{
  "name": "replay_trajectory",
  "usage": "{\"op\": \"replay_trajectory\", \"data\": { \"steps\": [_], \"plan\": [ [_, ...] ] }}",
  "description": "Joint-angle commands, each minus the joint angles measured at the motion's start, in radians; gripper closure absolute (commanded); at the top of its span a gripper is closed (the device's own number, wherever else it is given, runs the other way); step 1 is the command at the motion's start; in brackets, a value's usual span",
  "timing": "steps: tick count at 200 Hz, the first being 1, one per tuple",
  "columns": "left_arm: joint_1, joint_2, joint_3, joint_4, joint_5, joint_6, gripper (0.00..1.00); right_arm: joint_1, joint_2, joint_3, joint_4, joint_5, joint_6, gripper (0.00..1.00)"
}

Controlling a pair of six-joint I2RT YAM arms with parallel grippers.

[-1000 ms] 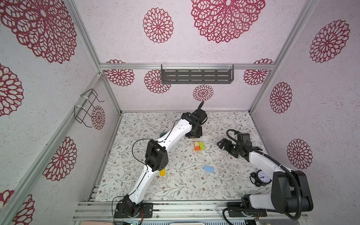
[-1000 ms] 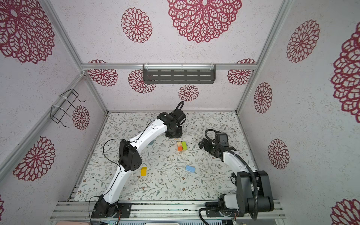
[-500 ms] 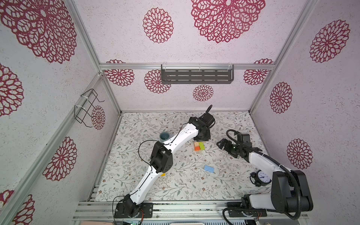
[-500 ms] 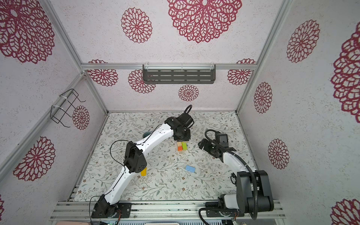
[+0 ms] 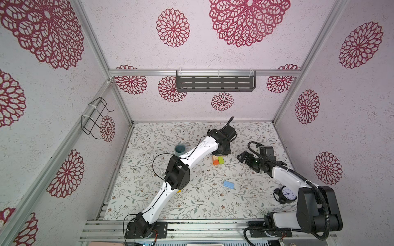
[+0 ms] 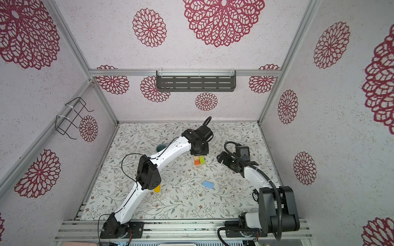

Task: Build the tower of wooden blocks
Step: 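Lower the blue-X cube onto the lime green block beside the plain cube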

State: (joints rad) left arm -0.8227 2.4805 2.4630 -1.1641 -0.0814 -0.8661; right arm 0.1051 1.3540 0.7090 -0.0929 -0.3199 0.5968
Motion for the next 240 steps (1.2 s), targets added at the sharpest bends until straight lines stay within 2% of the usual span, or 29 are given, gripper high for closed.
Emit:
{"op": "replay_trajectory", "data": {
  "steps": [1,240],
  "plan": [
    [0.002,0.015,-0.007,0.024,-0.02,-0.019,0.7,-0.005,0.002,-0.007,0.018,-0.02,0.017,0.01],
    [0.02,0.034,-0.035,0.04,-0.012,-0.016,0.69,-0.005,0.02,-0.02,0.048,-0.057,0.018,0.01]
  ]
}}
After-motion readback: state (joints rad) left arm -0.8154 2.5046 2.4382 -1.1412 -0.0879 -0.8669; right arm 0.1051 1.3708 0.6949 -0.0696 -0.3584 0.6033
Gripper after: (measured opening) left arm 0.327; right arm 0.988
